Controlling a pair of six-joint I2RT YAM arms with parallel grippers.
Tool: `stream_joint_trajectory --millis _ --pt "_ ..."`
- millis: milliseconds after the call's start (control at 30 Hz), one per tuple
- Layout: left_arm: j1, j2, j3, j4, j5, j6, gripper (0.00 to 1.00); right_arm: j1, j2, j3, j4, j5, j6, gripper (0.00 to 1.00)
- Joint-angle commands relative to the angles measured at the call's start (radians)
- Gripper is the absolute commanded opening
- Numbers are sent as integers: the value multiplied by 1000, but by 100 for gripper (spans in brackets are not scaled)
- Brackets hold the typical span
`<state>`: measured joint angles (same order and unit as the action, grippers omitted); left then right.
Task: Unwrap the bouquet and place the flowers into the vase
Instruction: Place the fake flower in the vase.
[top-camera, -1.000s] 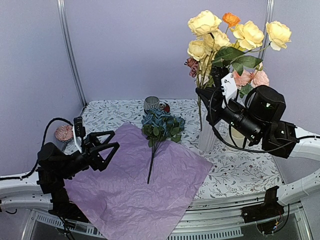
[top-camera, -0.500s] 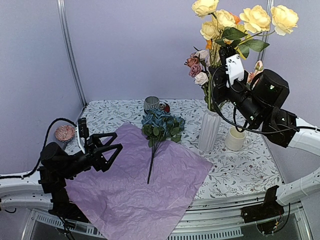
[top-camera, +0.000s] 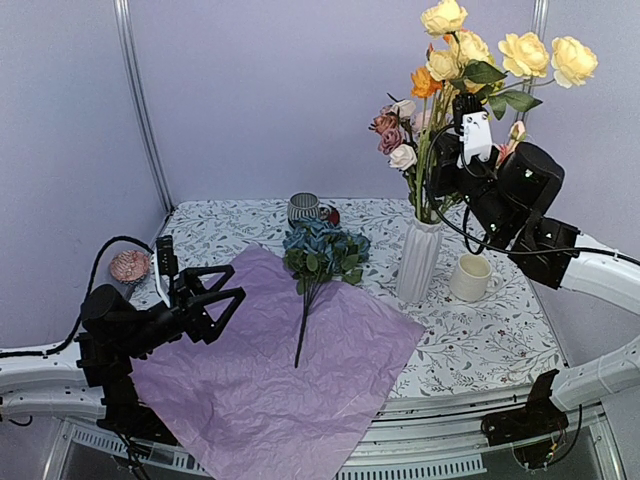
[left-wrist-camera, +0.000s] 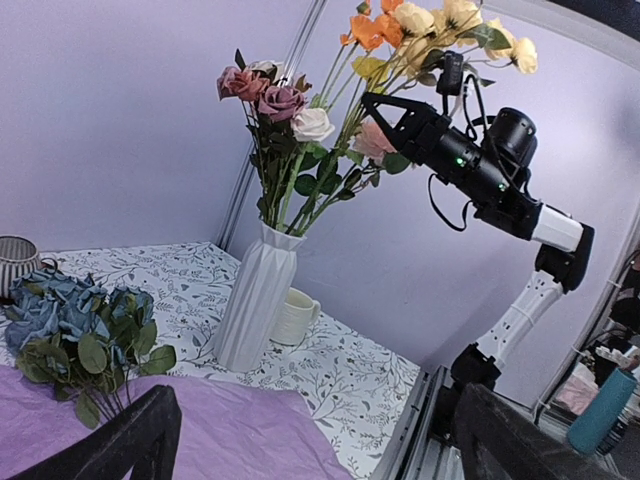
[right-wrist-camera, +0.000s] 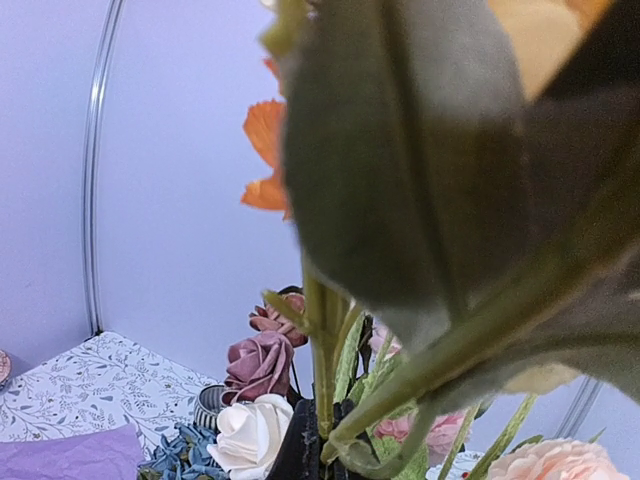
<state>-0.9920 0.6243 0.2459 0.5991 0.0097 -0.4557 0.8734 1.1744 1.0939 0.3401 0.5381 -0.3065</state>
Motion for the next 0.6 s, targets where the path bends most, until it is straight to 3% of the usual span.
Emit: stream_joint_trajectory --millis 0,367,567 --pt "-7 5 6 -13 -7 13 98 -23 21 -52 46 -9 116 2" --pt "-7 7 4 -13 -8 9 98 -79 82 -219 60 60 324 3" --pt "-8 11 2 -18 -18 5 98 -100 119 -226 -5 104 407 7"
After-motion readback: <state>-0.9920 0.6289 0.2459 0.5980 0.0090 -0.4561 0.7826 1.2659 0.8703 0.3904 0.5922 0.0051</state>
